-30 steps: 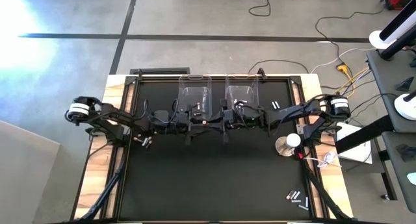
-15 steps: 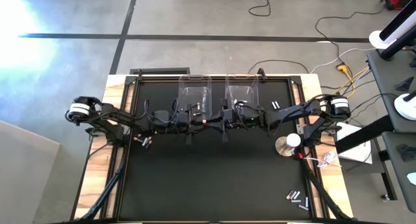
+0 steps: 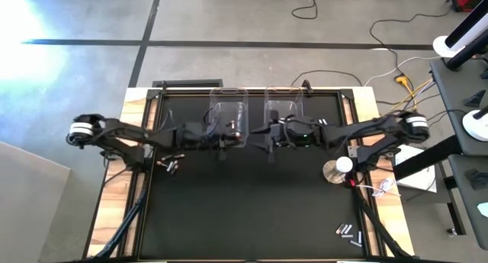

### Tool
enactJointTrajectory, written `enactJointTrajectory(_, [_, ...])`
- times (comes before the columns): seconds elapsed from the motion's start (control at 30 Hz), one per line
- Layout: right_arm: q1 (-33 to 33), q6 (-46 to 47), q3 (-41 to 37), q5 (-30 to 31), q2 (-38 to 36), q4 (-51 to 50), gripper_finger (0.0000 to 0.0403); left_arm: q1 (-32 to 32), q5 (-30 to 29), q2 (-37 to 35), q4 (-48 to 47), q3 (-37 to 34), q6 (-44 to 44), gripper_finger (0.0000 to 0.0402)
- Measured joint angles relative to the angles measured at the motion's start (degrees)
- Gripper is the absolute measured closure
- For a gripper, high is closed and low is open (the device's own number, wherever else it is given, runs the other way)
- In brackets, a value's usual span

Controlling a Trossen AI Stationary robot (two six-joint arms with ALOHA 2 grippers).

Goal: Sort batteries
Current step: Put the black battery into the left transparent bin

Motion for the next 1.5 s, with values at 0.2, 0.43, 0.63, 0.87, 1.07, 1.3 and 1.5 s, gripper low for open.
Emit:
enactJointTrajectory(0.2, [0.2, 4.8, 0.0, 2.3, -9.6, -17.0, 0.022, 10.7, -0.6, 1.0, -32.1, 14.8, 2.5, 0.0369])
enactJointTrajectory(0.43, [1.4, 9.2, 0.0, 2.3, -12.5, -27.1, 0.0239, 21.0, 4.7, 12.3, -53.0, 28.6, 7.1, 0.0369])
enactJointTrajectory(0.63, [2.3, 10.7, -0.1, 2.3, -12.8, -31.4, 0.0248, 21.9, 4.6, 21.5, -59.4, 36.7, 6.5, 0.0369])
enactJointTrajectory(0.87, [3.3, 11.6, -0.1, 2.3, -12.8, -33.9, 0.0242, 22.0, 1.8, 28.0, -66.1, 43.3, 7.1, 0.0369])
enactJointTrajectory(1.07, [3.8, 11.8, -0.1, 2.3, -12.7, -34.8, 0.0233, 21.8, 0.0, 30.8, -67.2, 44.4, 7.2, 0.0369])
enactJointTrajectory(1.3, [3.9, 11.8, -0.1, 2.3, -12.7, -34.9, 0.0235, 21.6, 0.1, 34.2, -67.1, 44.8, 7.4, 0.0368])
enactJointTrajectory(1.5, [3.9, 11.8, -0.1, 2.3, -12.7, -35.2, 0.0244, 21.6, 0.1, 37.2, -67.0, 45.1, 8.3, 0.0368])
